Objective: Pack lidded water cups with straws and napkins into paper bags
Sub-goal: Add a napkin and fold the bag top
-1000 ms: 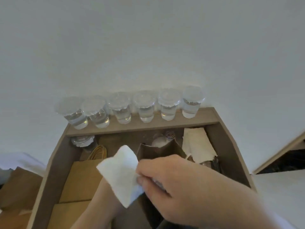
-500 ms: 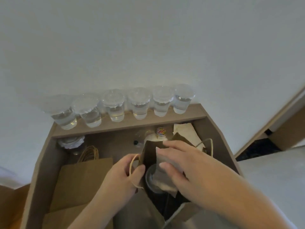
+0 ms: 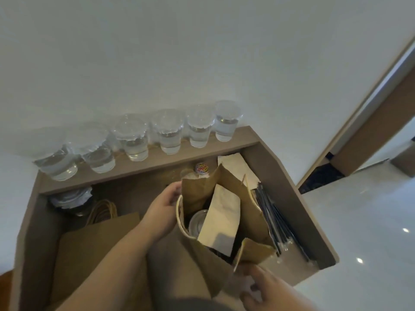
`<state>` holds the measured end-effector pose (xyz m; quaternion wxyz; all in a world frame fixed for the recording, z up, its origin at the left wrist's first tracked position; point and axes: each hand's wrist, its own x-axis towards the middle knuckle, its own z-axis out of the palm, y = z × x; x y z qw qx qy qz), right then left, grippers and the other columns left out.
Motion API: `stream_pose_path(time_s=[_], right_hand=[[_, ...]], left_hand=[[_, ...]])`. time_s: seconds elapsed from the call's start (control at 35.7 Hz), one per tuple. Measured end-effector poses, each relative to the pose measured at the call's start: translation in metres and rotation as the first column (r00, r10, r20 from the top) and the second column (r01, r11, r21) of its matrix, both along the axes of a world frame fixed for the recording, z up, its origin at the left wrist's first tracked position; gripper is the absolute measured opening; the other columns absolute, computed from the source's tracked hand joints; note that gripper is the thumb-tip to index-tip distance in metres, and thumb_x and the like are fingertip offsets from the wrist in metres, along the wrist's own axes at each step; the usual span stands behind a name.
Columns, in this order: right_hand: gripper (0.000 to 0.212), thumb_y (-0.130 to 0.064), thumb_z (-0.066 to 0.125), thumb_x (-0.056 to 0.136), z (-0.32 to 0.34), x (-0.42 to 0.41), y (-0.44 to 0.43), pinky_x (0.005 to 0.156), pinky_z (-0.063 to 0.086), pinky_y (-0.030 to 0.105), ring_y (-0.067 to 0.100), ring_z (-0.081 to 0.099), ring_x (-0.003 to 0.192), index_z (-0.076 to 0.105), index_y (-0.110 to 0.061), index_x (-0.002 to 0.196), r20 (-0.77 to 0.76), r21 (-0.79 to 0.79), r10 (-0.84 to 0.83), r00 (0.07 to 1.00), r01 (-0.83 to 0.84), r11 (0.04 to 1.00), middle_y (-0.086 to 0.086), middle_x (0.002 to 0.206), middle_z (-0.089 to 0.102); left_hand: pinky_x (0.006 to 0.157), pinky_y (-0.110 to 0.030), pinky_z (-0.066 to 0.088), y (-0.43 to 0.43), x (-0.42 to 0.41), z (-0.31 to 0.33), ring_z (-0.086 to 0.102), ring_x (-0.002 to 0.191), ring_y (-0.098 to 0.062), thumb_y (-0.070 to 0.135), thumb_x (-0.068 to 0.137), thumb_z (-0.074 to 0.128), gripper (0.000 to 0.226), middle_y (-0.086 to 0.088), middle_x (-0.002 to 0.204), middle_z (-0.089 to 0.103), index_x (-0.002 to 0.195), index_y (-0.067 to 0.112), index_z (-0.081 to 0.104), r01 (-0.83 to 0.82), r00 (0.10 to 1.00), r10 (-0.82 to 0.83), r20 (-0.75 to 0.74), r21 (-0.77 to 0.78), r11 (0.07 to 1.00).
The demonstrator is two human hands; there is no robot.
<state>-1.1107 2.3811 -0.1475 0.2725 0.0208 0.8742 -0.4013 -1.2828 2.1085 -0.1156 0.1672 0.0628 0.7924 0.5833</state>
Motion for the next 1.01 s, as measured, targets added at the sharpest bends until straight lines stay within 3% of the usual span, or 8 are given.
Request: stream_pose_path(time_s=[0.06, 0.17, 0.25, 0.34, 0.53, 0.76, 0.9, 1.01], right_hand=[[0.065, -0.057, 0.065, 0.093, 0.001, -0.002, -0.012, 0.093, 0.037, 0.001, -0.016, 0.053, 0.105, 0.02, -0.068, 0.138, -0.024, 0.198, 0.007, 1.0, -0.002, 0.98, -0.035, 0.131, 0.037], [0.092, -0.061, 0.067, 0.083, 0.008, -0.009, -0.004, 0.089, 0.037, -0.001, -0.022, 0.049, 0.113, -0.004, -0.07, 0.139, -0.124, 0.092, -0.057, 0.991, 0.069, 0.993, -0.046, 0.131, 0.025], [0.089, -0.068, 0.073, 0.073, 0.01, -0.018, 0.003, 0.104, 0.04, 0.007, -0.018, 0.049, 0.127, 0.014, -0.081, 0.138, -0.13, -0.066, -0.122, 0.984, 0.115, 0.991, -0.047, 0.135, 0.045], [0.079, -0.06, 0.086, 0.07, -0.007, -0.031, 0.017, 0.11, 0.05, 0.023, -0.008, 0.058, 0.126, 0.048, -0.058, 0.139, -0.052, -0.167, -0.246, 0.968, 0.235, 0.958, -0.032, 0.131, 0.063], [0.045, -0.031, 0.087, 0.083, -0.031, -0.063, 0.027, 0.067, 0.055, 0.008, -0.001, 0.072, 0.1, 0.064, -0.04, 0.121, 0.071, -0.107, -0.274, 0.959, 0.281, 0.954, -0.018, 0.107, 0.078], [0.02, -0.026, 0.084, 0.09, -0.017, -0.074, 0.036, 0.078, 0.053, 0.006, -0.011, 0.069, 0.098, 0.074, -0.031, 0.107, -0.036, -0.071, -0.145, 0.989, 0.143, 0.987, -0.027, 0.1, 0.078], [0.021, -0.012, 0.078, 0.096, 0.014, -0.08, 0.046, 0.082, 0.057, 0.013, -0.005, 0.072, 0.1, 0.074, -0.03, 0.106, -0.126, -0.134, -0.078, 0.989, 0.061, 0.989, -0.03, 0.103, 0.076], [0.027, -0.025, 0.082, 0.093, 0.034, -0.089, 0.058, 0.089, 0.057, 0.014, -0.007, 0.065, 0.111, 0.074, -0.046, 0.107, -0.207, -0.17, -0.015, 0.978, -0.021, 0.985, -0.035, 0.12, 0.065]], left_hand=[[0.095, -0.03, 0.06, -0.003, 0.002, -0.005, 0.071, 0.106, -0.009, 0.011, 0.099, 0.07, 0.031, 0.009, 0.109, 0.076, 0.122, 0.032, 0.07, 0.028, 1.0, -0.029, -0.005, -0.168, 0.985], [0.083, -0.021, 0.056, -0.017, 0.021, -0.006, 0.07, 0.101, -0.006, 0.008, 0.094, 0.073, 0.025, 0.008, 0.103, 0.074, 0.105, 0.031, 0.071, 0.044, 0.999, -0.052, -0.013, -0.361, 0.932], [0.096, -0.034, 0.059, -0.028, 0.04, -0.007, 0.072, 0.105, -0.008, 0.004, 0.09, 0.075, 0.032, 0.004, 0.109, 0.076, 0.114, 0.024, 0.071, 0.079, 0.997, -0.083, 0.004, -0.366, 0.927], [0.086, -0.015, 0.056, -0.03, 0.058, 0.0, 0.07, 0.105, 0.005, 0.023, 0.081, 0.07, 0.051, 0.023, 0.112, 0.074, 0.122, 0.053, 0.061, 0.115, 0.993, -0.114, 0.022, -0.323, 0.939], [0.069, 0.001, 0.043, -0.004, 0.063, -0.018, 0.061, 0.081, 0.017, 0.008, 0.091, 0.066, 0.032, 0.02, 0.099, 0.064, 0.115, 0.028, 0.059, 0.14, 0.985, -0.086, 0.151, -0.396, 0.908], [0.109, -0.033, 0.052, 0.007, 0.091, -0.017, 0.067, 0.123, -0.016, 0.02, 0.09, 0.074, 0.036, 0.003, 0.123, 0.074, 0.126, 0.021, 0.071, 0.064, 0.988, -0.004, 0.151, -0.395, 0.917], [0.084, -0.005, 0.048, 0.0, 0.107, 0.0, 0.066, 0.106, 0.002, 0.04, 0.082, 0.087, 0.026, 0.024, 0.104, 0.071, 0.104, 0.038, 0.071, -0.151, 0.988, 0.133, -0.073, -0.401, 0.903], [0.093, -0.012, 0.044, -0.004, 0.108, 0.013, 0.059, 0.112, -0.001, 0.029, 0.084, 0.088, 0.017, 0.023, 0.117, 0.059, 0.091, 0.042, 0.079, -0.163, 0.954, 0.07, -0.292, -0.306, 0.938]])
